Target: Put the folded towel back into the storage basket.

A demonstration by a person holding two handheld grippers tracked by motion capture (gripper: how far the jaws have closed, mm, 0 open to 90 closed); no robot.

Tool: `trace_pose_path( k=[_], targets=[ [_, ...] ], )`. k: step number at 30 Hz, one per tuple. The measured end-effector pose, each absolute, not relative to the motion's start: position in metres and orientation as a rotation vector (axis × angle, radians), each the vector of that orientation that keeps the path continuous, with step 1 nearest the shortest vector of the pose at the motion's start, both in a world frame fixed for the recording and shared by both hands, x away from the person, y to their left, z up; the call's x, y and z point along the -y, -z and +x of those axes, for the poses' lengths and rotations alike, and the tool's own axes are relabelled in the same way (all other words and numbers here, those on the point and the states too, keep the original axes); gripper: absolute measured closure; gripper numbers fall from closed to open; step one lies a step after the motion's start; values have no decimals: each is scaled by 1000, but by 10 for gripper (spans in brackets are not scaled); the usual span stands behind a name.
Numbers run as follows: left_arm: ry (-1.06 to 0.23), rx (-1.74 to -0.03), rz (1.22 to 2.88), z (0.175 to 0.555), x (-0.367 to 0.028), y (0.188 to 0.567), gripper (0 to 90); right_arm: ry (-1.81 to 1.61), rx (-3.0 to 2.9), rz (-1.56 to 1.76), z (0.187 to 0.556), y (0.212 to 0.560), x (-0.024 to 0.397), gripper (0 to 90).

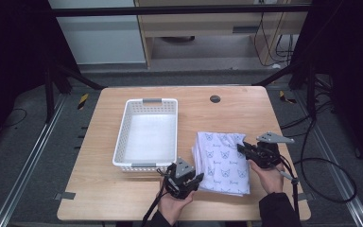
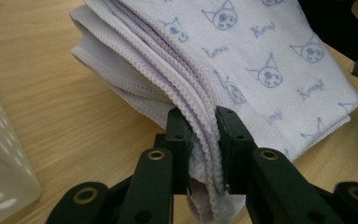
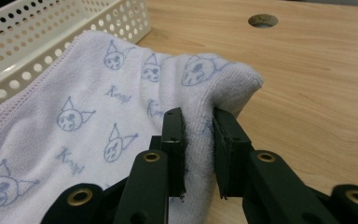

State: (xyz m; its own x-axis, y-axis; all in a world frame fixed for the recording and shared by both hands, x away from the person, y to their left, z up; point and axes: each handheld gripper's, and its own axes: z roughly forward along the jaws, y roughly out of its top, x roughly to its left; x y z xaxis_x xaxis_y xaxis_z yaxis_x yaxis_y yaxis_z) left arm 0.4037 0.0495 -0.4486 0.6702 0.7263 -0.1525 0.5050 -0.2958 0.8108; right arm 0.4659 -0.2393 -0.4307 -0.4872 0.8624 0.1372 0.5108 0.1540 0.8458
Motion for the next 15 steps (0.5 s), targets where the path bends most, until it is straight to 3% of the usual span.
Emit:
trace_pose_path(
  k=[15],
  targets=[
    [-344, -906, 1957, 401, -65, 417, 756, -1291, -2018, 1243, 460, 407, 226, 760]
  ],
)
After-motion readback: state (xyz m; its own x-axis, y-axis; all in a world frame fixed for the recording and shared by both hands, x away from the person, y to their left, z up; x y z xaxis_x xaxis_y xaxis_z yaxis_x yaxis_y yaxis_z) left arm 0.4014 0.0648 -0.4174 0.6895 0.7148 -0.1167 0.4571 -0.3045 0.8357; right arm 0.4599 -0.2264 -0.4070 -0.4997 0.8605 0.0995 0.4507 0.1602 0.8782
